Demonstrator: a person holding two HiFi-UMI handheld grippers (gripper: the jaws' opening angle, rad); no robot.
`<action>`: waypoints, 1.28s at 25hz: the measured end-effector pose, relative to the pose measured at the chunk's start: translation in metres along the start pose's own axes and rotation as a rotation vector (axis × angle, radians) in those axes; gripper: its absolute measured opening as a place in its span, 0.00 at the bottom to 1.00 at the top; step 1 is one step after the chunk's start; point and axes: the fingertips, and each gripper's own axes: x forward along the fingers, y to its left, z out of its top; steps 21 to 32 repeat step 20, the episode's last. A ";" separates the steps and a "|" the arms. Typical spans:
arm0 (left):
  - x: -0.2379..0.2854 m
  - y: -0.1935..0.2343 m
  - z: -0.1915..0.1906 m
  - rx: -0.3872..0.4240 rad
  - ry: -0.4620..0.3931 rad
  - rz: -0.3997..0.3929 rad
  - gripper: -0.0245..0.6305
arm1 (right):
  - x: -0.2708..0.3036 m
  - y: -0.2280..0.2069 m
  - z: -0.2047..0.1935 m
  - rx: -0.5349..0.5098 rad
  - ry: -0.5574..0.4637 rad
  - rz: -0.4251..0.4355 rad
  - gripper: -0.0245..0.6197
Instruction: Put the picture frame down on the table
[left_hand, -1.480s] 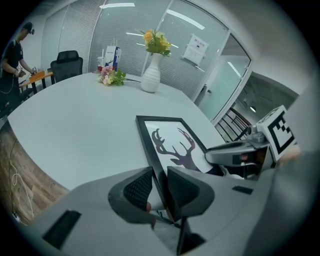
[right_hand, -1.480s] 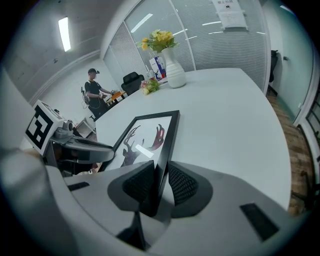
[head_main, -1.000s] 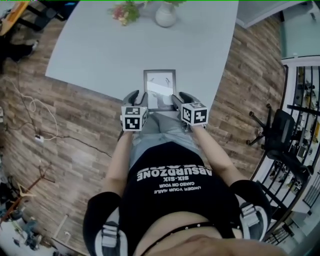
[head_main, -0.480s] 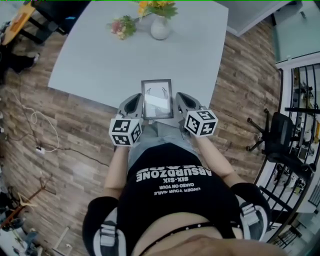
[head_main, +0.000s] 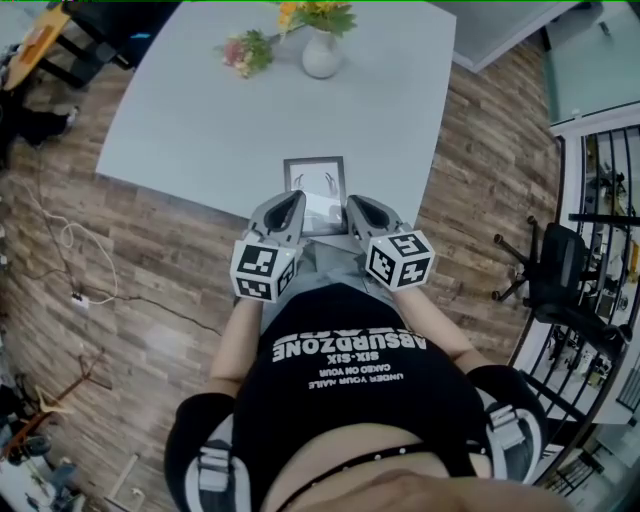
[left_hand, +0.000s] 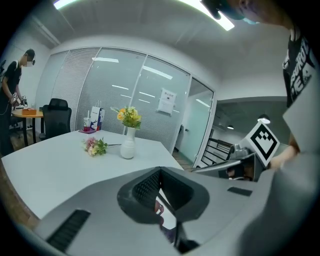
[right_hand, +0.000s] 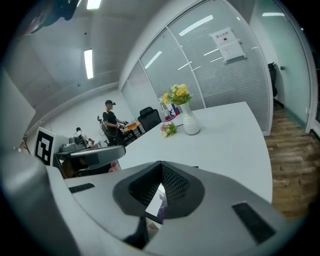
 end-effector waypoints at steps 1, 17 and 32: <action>0.000 -0.001 0.000 -0.001 0.001 -0.005 0.06 | 0.001 0.002 0.000 -0.006 0.004 0.003 0.06; 0.000 0.002 -0.014 0.001 0.048 -0.004 0.06 | 0.006 0.017 -0.006 -0.045 0.006 0.046 0.06; 0.001 0.002 -0.017 0.000 0.060 -0.007 0.06 | 0.007 0.017 -0.009 -0.042 0.010 0.050 0.06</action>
